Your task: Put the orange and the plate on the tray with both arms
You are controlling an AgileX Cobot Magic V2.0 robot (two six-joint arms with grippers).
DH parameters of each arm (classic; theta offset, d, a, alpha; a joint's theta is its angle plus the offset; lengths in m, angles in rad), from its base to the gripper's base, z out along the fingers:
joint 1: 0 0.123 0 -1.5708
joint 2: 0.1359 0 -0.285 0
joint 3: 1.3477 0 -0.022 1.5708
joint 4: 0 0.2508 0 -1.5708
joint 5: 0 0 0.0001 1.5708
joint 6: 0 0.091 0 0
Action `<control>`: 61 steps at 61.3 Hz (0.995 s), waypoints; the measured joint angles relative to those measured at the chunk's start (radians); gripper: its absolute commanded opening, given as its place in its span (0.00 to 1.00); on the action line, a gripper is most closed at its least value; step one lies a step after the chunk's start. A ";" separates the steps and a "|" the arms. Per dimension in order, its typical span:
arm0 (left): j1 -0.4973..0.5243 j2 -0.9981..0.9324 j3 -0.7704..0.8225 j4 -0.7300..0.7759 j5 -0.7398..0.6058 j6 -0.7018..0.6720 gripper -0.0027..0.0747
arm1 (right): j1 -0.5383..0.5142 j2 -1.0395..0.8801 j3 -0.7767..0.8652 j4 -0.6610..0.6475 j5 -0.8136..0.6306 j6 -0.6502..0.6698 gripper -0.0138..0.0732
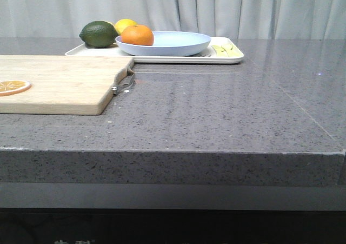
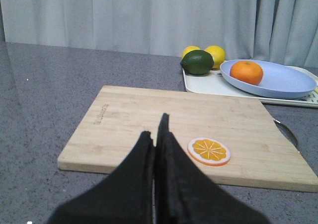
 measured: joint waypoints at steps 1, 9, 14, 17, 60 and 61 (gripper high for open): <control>0.008 -0.002 0.008 -0.008 -0.002 0.003 0.01 | 0.000 0.000 0.000 0.000 0.000 0.000 0.09; 0.049 -0.004 0.083 -0.063 -0.027 0.019 0.01 | 0.000 0.000 0.001 0.000 0.000 0.000 0.09; 0.057 -0.004 0.130 -0.074 -0.054 0.021 0.01 | 0.000 0.000 0.001 0.000 0.000 0.000 0.09; 0.057 -0.004 0.159 -0.074 -0.082 0.021 0.01 | 0.000 0.000 0.001 0.000 0.000 0.000 0.09; 0.057 -0.004 0.289 -0.074 -0.247 0.023 0.01 | 0.000 0.000 0.001 0.000 0.000 0.001 0.09; 0.057 -0.004 0.289 -0.074 -0.247 0.023 0.01 | 0.000 0.000 0.001 0.000 0.000 0.001 0.09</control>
